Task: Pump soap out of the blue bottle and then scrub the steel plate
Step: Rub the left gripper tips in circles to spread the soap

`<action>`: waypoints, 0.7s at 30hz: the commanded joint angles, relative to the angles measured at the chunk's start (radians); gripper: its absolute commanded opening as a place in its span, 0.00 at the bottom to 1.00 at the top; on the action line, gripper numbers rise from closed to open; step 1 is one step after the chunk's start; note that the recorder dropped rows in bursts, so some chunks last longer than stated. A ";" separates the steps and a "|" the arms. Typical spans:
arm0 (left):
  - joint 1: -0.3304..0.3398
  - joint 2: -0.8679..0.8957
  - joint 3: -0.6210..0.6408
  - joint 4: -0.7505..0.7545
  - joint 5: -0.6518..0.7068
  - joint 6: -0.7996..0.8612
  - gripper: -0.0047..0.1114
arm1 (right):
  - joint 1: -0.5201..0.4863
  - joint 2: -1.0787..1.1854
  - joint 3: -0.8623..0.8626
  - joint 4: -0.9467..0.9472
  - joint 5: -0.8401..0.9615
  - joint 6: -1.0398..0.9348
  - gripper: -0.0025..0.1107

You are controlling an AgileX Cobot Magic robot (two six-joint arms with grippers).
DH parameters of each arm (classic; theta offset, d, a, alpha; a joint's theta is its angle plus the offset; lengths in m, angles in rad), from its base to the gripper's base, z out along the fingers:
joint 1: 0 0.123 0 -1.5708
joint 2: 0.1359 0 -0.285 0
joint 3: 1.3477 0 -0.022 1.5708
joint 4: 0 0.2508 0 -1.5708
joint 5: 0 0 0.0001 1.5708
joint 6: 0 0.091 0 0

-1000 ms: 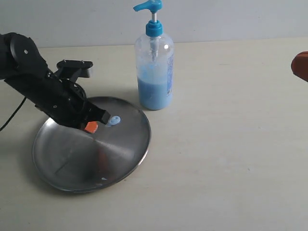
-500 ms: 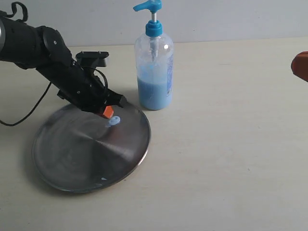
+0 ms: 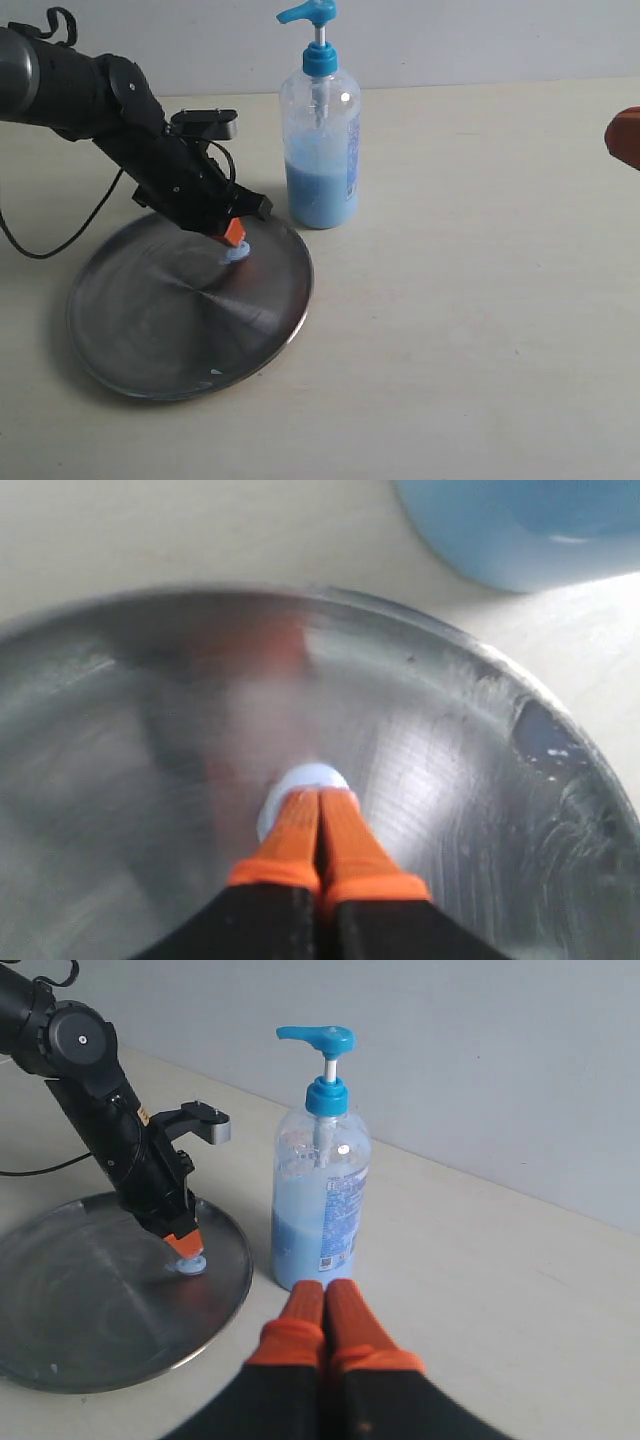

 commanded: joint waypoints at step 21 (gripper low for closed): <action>-0.002 0.061 -0.005 -0.043 -0.007 -0.004 0.04 | -0.002 -0.004 0.003 -0.001 -0.004 -0.004 0.02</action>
